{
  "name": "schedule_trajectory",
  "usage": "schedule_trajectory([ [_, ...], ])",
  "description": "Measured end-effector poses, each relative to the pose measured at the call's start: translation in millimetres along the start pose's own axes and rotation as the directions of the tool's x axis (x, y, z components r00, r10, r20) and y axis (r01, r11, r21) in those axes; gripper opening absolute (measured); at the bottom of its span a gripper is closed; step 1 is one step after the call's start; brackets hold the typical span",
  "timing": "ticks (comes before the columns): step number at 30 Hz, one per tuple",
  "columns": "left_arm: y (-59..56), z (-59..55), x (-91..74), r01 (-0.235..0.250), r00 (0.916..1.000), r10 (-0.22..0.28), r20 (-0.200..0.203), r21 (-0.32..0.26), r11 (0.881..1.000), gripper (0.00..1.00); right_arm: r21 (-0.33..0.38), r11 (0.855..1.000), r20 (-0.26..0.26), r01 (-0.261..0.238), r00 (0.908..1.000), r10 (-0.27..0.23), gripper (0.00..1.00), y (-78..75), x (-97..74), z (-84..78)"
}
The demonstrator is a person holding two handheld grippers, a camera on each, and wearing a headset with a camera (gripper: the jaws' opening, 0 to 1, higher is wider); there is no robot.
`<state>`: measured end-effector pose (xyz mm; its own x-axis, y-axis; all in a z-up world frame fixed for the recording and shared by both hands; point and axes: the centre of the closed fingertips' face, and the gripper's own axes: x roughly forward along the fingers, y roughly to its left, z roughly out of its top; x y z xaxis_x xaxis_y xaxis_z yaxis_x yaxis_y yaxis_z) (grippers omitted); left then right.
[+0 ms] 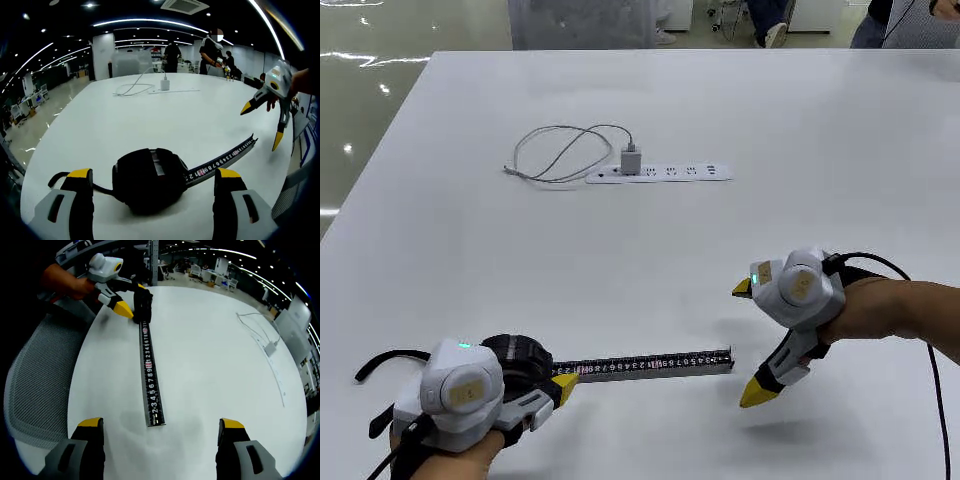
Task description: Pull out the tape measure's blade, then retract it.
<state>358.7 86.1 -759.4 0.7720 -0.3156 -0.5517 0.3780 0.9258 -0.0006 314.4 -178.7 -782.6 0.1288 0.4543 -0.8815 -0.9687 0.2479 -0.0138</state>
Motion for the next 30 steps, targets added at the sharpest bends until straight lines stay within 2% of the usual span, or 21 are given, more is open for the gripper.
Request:
schedule_trajectory([
  [3, 3.6, 0.3, 1.1, -0.008, 1.0000, 0.008, -0.005, -0.008, 1.000, 0.99, 0.009, 1.000, -0.005, -0.014, 0.9999, 0.014, 0.92, 1.7, 5.6, 1.3],
  [8, 6.0, 0.1, 0.9, -0.014, 0.9999, 0.014, 0.001, -0.025, 1.000, 0.99, -0.019, 1.000, -0.018, -0.019, 0.9997, 0.018, 0.84, 2.9, 10.6, 2.4],
  [12, 7.1, 1.2, 1.4, -0.014, 0.9998, 0.014, 0.011, -0.031, 0.999, 0.99, -0.036, 0.999, -0.029, -0.027, 0.9992, 0.026, 0.68, 2.7, 11.7, -0.7],
  [22, 0.6, 3.3, 3.6, 0.005, 0.9997, -0.004, 0.022, -0.033, 0.999, 0.99, -0.066, 0.997, -0.062, -0.041, 0.9974, 0.037, 0.42, 3.4, 11.7, -10.0],
  [30, 2.8, 5.8, 5.2, 0.006, 0.9997, -0.006, 0.023, -0.028, 1.000, 0.99, -0.086, 0.994, -0.081, -0.062, 0.9952, 0.055, 0.31, 6.3, 15.6, -11.3],
])
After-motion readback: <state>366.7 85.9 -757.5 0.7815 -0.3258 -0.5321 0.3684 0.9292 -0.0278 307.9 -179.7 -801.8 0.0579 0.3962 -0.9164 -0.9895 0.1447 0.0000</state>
